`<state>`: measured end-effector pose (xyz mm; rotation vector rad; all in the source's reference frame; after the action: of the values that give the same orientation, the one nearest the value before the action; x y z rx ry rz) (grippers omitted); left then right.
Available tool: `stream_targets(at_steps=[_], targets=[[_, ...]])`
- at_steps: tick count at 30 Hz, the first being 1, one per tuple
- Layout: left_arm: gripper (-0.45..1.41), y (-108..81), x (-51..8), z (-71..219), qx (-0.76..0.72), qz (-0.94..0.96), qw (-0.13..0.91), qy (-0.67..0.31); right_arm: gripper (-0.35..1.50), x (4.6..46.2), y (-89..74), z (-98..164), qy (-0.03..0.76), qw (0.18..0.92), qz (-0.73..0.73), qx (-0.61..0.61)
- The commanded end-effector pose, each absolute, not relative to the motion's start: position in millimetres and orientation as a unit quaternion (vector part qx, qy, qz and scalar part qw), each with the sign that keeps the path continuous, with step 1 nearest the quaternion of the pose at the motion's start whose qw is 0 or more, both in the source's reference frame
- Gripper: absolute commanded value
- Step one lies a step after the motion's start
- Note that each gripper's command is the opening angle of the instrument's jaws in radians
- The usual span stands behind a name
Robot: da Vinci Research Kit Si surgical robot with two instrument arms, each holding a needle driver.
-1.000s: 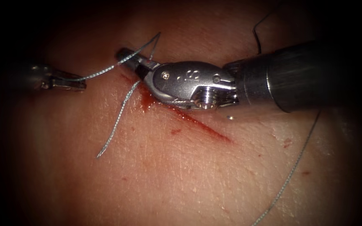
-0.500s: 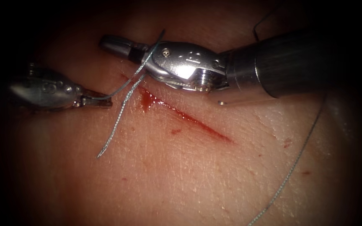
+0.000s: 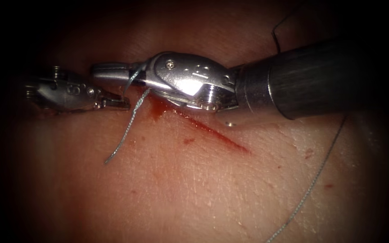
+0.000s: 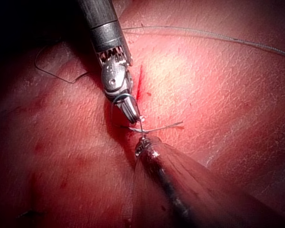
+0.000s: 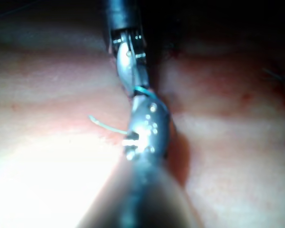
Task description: Wound Closure
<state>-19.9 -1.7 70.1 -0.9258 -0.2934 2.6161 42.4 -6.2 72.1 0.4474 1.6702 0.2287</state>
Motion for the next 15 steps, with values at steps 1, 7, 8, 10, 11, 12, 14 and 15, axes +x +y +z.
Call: stream_targets(at_steps=[1,7,8,10,11,12,14,15], targets=[[-0.45,-1.9,-20.5,70.7,-0.328,0.923,0.174,-0.104,-0.25,43.1,-6.7,72.4,0.733,0.645,0.082,0.2],[-0.45,-1.8,-20.8,70.1,-0.329,0.922,0.173,-0.108,-0.21,43.5,-6.7,72.6,0.712,0.668,0.027,0.213],[-0.45,-1.9,-20.8,70.0,-0.33,0.922,0.172,-0.109,-0.2,43.6,-6.7,72.7,0.706,0.674,0.011,0.217],[-0.45,-2.0,-20.8,69.9,-0.331,0.922,0.171,-0.11,-0.18,43.6,-6.6,72.9,0.696,0.681,-0.013,0.227],[-0.45,-2.0,-20.9,69.9,-0.331,0.922,0.171,-0.11,-0.15,43.6,-6.6,72.9,0.694,0.682,-0.021,0.229],[-0.45,-2.0,-20.8,69.8,-0.331,0.922,0.17,-0.11,-0.11,43.5,-6.8,73.0,0.688,0.685,-0.039,0.237],[-0.45,-1.8,-20.8,69.7,-0.332,0.921,0.169,-0.111,-0.06,43.6,-7.1,73.1,0.681,0.686,-0.058,0.248],[-0.45,-1.7,-20.7,69.7,-0.332,0.921,0.169,-0.112,-0.03,43.7,-7.6,73.2,0.673,0.689,-0.075,0.258]])
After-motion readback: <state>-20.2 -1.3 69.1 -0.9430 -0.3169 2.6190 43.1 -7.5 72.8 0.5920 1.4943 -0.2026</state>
